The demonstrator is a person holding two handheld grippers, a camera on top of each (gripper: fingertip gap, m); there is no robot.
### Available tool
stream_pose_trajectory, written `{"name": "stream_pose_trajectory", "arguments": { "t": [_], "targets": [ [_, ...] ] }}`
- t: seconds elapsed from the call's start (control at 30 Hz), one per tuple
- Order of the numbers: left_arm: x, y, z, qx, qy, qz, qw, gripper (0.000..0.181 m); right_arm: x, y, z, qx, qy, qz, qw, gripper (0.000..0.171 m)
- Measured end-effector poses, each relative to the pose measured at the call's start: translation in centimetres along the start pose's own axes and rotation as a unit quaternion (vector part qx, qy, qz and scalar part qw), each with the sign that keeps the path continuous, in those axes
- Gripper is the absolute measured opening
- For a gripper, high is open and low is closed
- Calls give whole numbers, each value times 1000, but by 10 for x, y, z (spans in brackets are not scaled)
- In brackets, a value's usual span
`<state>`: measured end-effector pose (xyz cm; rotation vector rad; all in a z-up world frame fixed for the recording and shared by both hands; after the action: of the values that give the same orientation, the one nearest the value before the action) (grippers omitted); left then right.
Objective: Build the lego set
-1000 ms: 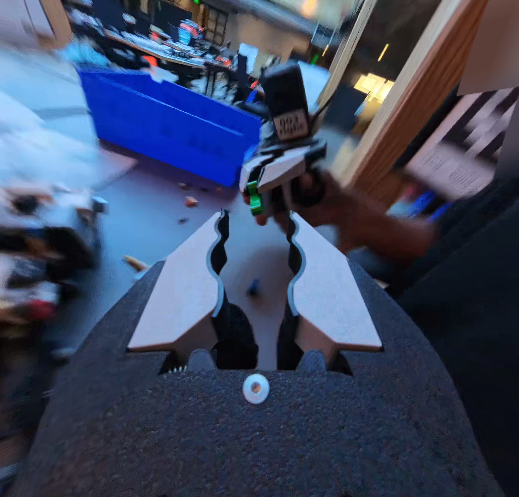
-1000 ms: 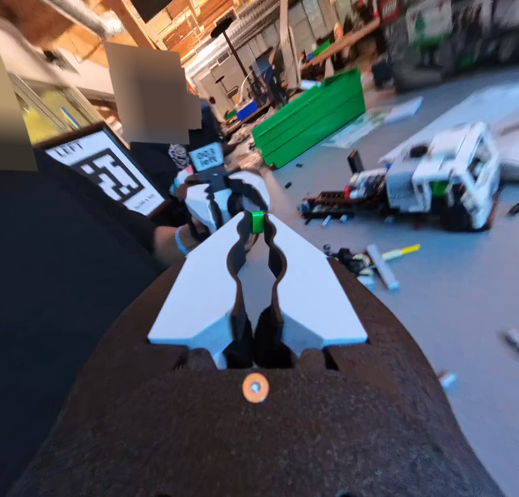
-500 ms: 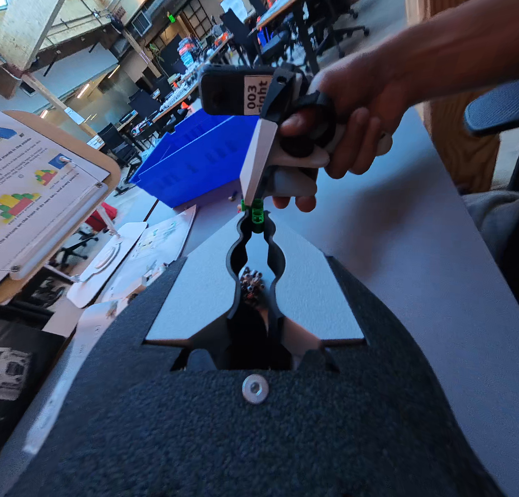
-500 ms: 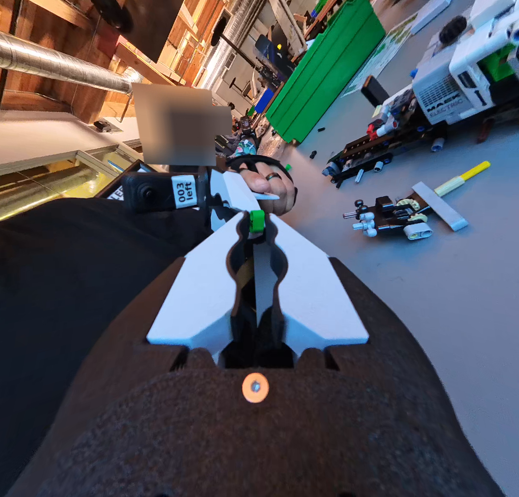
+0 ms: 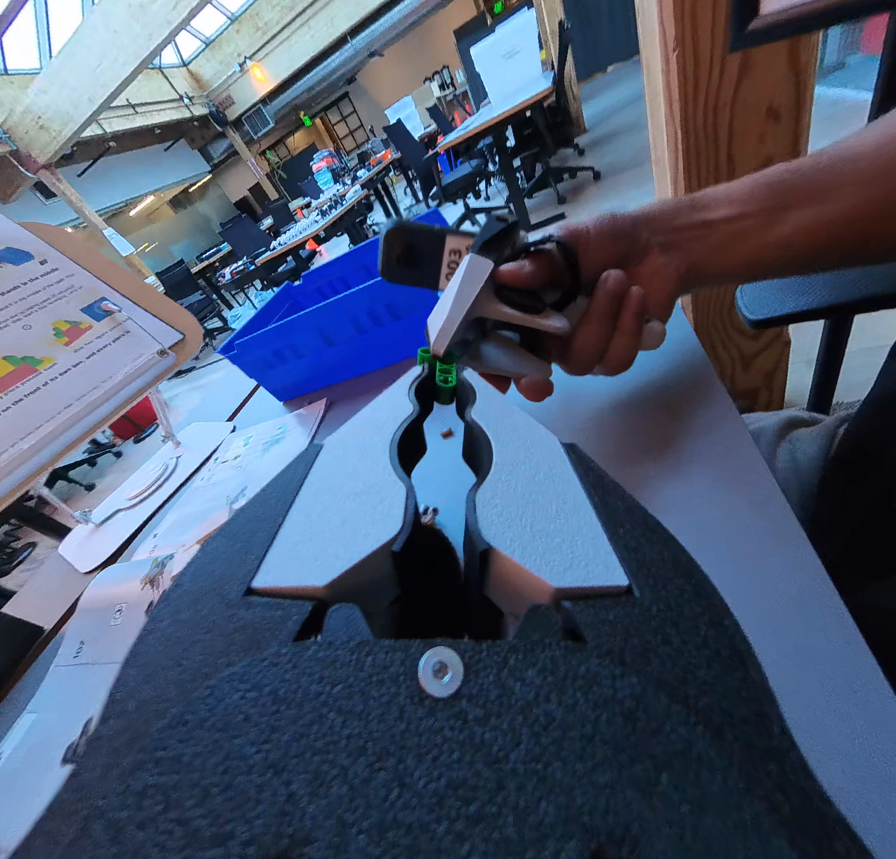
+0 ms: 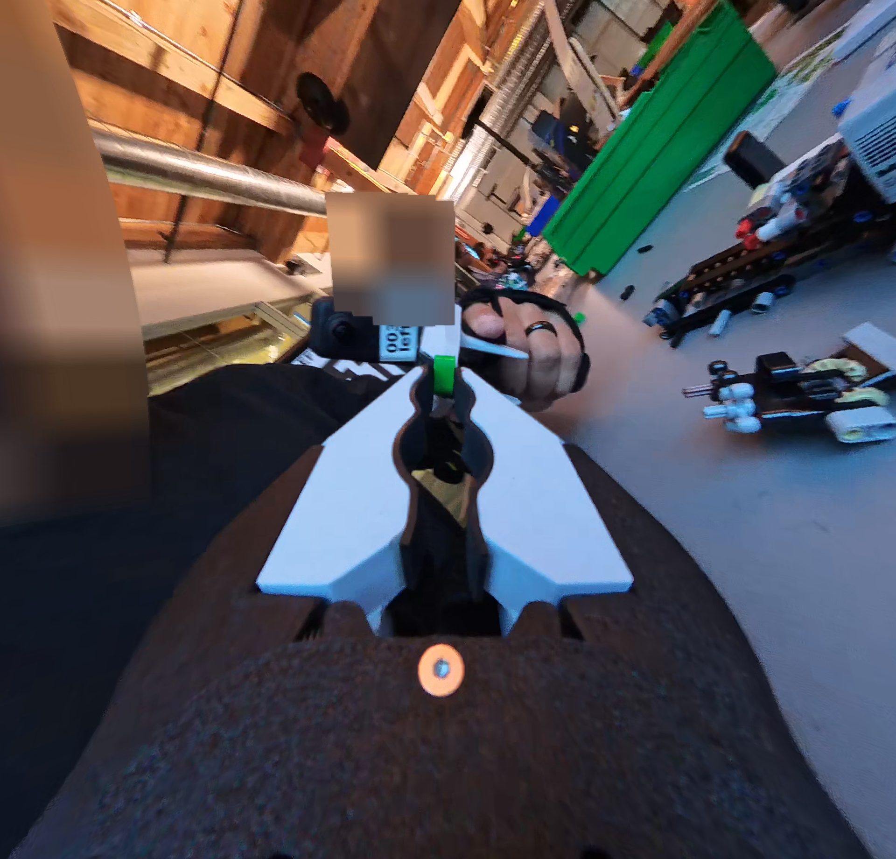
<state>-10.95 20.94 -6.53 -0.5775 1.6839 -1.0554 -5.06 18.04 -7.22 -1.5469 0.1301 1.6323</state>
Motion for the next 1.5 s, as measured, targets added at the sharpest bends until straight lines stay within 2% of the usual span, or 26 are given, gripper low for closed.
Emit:
{"name": "stream_pose_trajectory", "arguments": {
  "t": [0.17,0.23,0.27,0.3,0.33,0.4,0.57,0.63,0.77,0.83,1.0,1.13,1.27,1.37,1.5],
  "targets": [
    [-3,2,-2,-2,-2,31,1000,5,3,-1,3,21,-12,30,999,7],
    [-4,7,-1,-14,3,36,999,5,6,-2,-2,6,36,-22,999,9],
    [-6,9,-1,-19,2,28,999,5,7,-5,-8,1,71,-65,995,20],
    [-9,13,-1,-25,5,16,1000,5,10,-6,-17,-17,123,-118,985,28],
    [-10,17,-2,-33,9,3,999,5,16,-2,-26,-52,193,-186,962,25],
    [-12,27,-3,-48,4,-21,999,5,28,15,-40,-125,305,-316,890,22],
    [4,41,-5,-86,30,-89,992,5,52,47,-46,-247,374,-399,800,20],
    [11,43,-6,-95,39,-110,989,5,60,49,-43,-273,379,-419,779,19],
    [16,44,-5,-101,39,-106,988,5,68,50,-38,-301,385,-433,758,15],
    [16,46,-5,-102,31,-94,990,5,69,49,-36,-301,383,-440,755,7],
    [14,43,-7,-78,19,-54,995,5,69,43,-33,-267,427,-477,720,6],
    [12,38,-8,-62,5,-54,997,5,51,30,-15,-138,460,-503,719,6],
    [2,27,-12,-30,-45,-48,997,5,34,22,7,-60,485,-558,671,6],
    [0,22,-14,-12,-60,-36,997,5,20,19,20,0,483,-558,675,5],
    [-3,17,-18,6,-72,-30,997,5,9,21,27,34,481,-554,678,5]
  ]
}}
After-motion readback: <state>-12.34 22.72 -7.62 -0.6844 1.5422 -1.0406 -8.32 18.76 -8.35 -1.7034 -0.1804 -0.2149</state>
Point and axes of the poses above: each gripper's, where its closed fingertips meet, z out along the fingers, y out of its underside, x = y × z across the jaws, the point moved 4 cm from there along -z, back along the fingers, and after that the axes turned 5 degrees about z, right-handed, at the moved point
